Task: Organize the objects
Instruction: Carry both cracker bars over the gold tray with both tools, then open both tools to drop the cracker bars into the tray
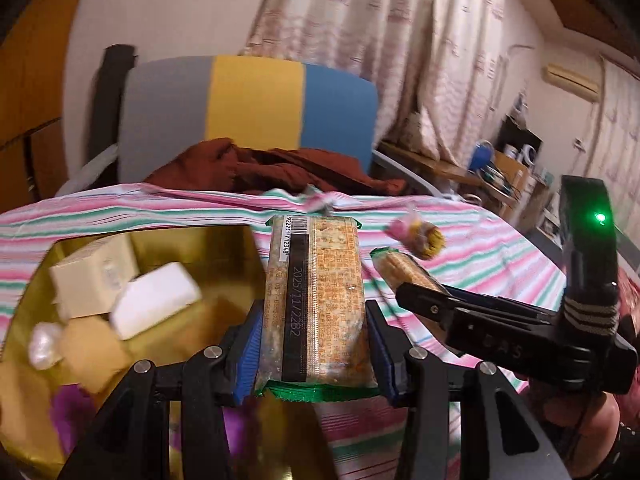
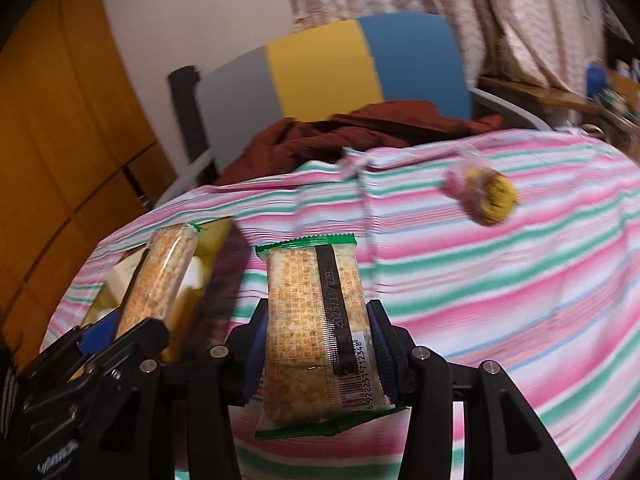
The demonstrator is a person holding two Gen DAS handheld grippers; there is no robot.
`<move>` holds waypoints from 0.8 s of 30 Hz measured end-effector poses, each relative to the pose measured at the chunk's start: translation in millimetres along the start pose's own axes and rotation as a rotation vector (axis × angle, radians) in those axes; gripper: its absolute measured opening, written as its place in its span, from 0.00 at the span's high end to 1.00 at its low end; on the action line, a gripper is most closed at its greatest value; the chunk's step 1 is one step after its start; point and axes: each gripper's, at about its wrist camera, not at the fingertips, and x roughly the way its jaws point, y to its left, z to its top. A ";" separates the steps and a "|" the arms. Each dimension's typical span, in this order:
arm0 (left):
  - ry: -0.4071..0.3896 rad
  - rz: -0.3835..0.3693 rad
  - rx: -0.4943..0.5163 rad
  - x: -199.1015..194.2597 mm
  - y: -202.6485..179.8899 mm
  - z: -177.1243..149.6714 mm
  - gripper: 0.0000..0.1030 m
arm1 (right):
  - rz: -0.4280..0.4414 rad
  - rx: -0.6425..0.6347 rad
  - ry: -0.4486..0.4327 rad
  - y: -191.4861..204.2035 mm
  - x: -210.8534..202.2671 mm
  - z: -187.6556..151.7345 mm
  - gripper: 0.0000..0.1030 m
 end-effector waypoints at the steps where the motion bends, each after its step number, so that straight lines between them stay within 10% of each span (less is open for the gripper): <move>1: -0.001 0.012 -0.012 -2.5 7.7 1.3 0.53 | 0.018 -0.017 0.001 9.8 1.6 1.9 0.54; 20: 0.222 0.091 -0.205 25.3 115.0 0.4 0.53 | 0.137 -0.089 0.119 99.0 97.0 41.1 0.51; 24: 0.266 0.091 -0.205 37.5 118.9 -1.0 0.53 | 0.124 -0.058 0.120 95.7 105.0 48.7 0.32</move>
